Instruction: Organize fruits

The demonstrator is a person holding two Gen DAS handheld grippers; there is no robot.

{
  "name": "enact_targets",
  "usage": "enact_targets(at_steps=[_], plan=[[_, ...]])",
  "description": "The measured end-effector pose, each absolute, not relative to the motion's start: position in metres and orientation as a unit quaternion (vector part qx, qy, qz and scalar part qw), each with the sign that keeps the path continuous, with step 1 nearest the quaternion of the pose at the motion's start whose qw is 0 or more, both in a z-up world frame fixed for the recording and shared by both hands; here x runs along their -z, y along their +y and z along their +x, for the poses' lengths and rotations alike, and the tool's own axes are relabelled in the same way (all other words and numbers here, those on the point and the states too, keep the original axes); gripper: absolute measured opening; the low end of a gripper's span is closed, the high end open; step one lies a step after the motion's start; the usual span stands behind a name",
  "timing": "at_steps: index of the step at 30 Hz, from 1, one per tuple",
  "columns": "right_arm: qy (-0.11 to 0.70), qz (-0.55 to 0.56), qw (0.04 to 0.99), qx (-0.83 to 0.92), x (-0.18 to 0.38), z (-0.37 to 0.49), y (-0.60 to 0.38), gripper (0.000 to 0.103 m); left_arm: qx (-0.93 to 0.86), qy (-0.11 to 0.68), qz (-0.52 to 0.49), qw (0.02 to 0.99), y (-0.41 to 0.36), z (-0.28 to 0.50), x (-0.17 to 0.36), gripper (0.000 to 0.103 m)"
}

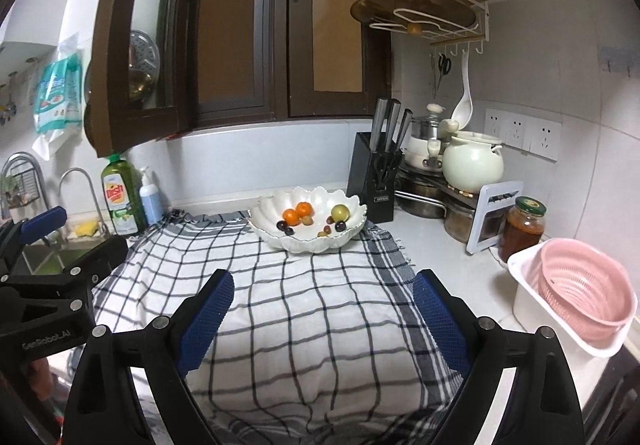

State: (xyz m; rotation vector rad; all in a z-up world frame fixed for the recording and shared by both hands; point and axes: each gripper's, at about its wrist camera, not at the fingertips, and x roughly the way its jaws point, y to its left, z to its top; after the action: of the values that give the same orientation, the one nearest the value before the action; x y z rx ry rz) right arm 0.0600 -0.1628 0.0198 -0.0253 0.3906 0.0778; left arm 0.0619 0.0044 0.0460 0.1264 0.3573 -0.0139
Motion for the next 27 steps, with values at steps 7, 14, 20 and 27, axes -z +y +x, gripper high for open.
enact_targets(at_steps=[7,14,20,27], plan=[[0.184,-0.011,0.982,-0.043,-0.024,0.038,-0.163,0.092,0.007,0.164,0.065,0.984,0.005,0.040,-0.052,0.103],[0.180,-0.003,0.982,-0.048,-0.028,0.026,-0.165,0.092,0.019,0.159,0.066,0.985,0.003,0.025,-0.056,0.103],[0.175,-0.003,0.983,-0.051,-0.029,0.019,-0.167,0.092,0.017,0.151,0.072,0.986,0.002,0.017,-0.061,0.103],[0.175,-0.003,0.983,-0.052,-0.029,0.016,-0.167,0.092,0.015,0.150,0.074,0.986,-0.001,0.014,-0.061,0.103]])
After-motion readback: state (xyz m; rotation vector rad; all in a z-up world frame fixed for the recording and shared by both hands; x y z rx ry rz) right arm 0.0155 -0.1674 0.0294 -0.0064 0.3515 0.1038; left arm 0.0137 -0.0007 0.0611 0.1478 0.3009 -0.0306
